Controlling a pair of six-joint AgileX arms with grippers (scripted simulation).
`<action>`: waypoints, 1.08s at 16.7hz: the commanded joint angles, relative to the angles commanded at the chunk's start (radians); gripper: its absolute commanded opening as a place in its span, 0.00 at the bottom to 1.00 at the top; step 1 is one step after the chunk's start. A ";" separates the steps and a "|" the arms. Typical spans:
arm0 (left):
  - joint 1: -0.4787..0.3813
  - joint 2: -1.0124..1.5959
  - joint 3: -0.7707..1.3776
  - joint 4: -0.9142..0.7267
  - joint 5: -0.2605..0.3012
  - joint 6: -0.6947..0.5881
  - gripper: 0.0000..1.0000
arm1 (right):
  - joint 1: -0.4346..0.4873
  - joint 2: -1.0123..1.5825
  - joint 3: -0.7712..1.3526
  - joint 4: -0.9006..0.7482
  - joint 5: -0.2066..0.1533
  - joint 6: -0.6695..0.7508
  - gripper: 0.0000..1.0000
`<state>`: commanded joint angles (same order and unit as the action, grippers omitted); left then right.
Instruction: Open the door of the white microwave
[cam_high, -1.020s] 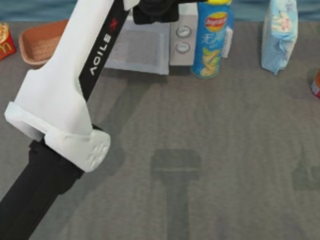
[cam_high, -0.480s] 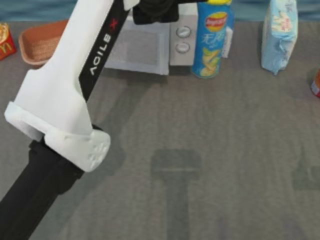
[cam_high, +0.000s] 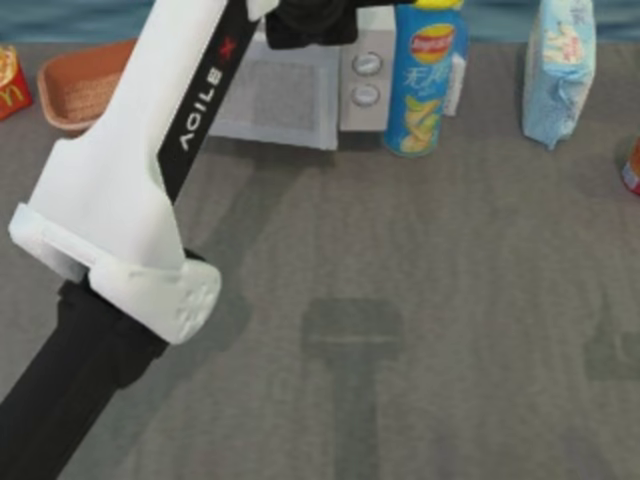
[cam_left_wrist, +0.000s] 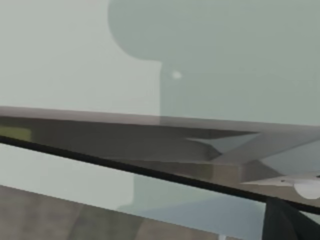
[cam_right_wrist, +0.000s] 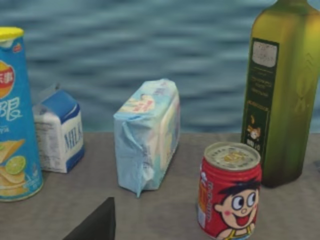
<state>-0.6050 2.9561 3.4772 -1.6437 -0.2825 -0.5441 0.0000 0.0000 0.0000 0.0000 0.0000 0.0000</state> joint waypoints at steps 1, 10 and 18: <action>0.000 0.000 0.000 0.000 0.000 0.000 0.00 | 0.000 0.000 0.000 0.000 0.000 0.000 1.00; 0.009 -0.065 0.035 -0.003 0.003 0.013 0.00 | 0.000 0.000 0.000 0.000 0.000 0.000 1.00; 0.012 0.122 0.333 -0.160 0.076 0.151 0.00 | 0.000 0.000 0.000 0.000 0.000 0.000 1.00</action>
<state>-0.5925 3.0784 3.8099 -1.8032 -0.2066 -0.3929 0.0000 0.0000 0.0000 0.0000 0.0000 0.0000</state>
